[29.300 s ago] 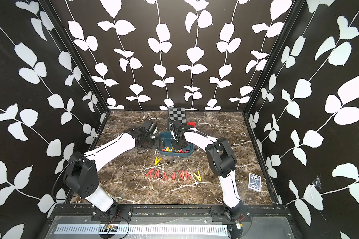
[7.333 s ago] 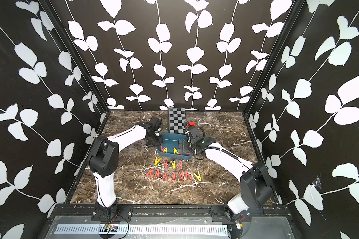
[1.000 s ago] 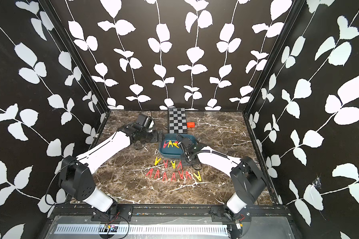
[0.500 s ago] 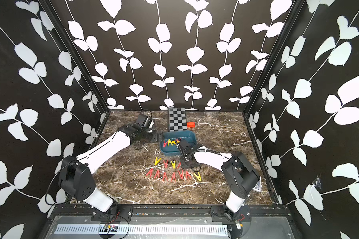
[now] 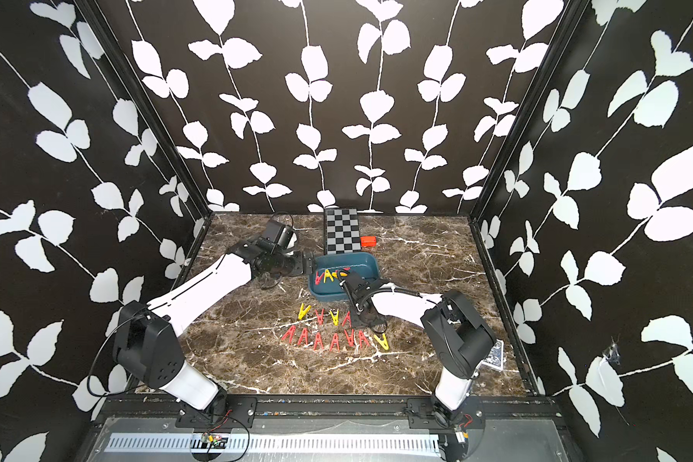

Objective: Take the clothespins out of the storage box
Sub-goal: Place the clothespin at the center of the board.

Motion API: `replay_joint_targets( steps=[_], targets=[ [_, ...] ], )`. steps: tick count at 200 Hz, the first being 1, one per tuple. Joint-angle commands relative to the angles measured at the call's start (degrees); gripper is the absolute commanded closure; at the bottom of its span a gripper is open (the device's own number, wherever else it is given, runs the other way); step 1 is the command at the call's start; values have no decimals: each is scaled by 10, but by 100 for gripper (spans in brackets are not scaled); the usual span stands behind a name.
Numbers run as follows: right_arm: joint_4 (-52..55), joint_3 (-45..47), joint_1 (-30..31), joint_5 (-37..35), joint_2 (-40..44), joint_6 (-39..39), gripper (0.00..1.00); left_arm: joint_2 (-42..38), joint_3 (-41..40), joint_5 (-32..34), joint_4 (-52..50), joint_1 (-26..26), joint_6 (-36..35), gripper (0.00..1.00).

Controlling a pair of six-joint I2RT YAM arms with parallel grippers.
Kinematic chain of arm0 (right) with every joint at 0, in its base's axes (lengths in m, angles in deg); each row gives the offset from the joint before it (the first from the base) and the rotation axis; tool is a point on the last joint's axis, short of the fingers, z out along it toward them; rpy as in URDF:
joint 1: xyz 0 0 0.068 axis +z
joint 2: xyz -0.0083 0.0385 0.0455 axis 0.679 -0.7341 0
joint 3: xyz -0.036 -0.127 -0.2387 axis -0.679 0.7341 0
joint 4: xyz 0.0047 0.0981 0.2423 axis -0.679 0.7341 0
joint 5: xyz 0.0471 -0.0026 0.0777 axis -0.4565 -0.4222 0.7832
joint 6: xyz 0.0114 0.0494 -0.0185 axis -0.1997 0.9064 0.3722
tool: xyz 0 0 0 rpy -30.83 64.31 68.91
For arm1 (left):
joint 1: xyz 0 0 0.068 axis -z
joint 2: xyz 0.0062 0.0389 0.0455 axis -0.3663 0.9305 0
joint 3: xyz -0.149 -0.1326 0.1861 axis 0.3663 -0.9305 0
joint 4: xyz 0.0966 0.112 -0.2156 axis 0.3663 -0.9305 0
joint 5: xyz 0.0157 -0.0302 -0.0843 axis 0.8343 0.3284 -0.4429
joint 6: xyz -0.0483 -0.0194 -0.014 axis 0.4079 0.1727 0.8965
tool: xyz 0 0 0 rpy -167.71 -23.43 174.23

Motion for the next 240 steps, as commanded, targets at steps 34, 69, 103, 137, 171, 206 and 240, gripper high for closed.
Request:
replay_joint_targets(
  steps=[34, 69, 103, 137, 171, 206, 240],
  targets=[
    [19, 2, 4, -12, -2, 10, 86, -16, 0, 3, -9, 4, 0, 1],
    [19, -8, 3, -11, 9, 9, 80, -19, -1, 9, -11, 3, -1, 1],
    [20, -12, 4, -19, 42, 5, 75, -18, 0, 7, -11, 4, -3, 1],
    [9, -8, 3, -34, 104, -3, 59, -8, 5, -4, 2, 7, -5, 3],
    [-33, 8, -5, -36, 169, -12, 31, 18, 27, -5, 0, 16, -5, 20],
    [-57, 13, -22, -31, 210, -19, 1, 56, 59, 11, -21, 31, -9, 34],
    [-71, 19, -48, -24, 239, -24, 1, 113, 105, 40, -52, 52, -31, 50]
  ],
)
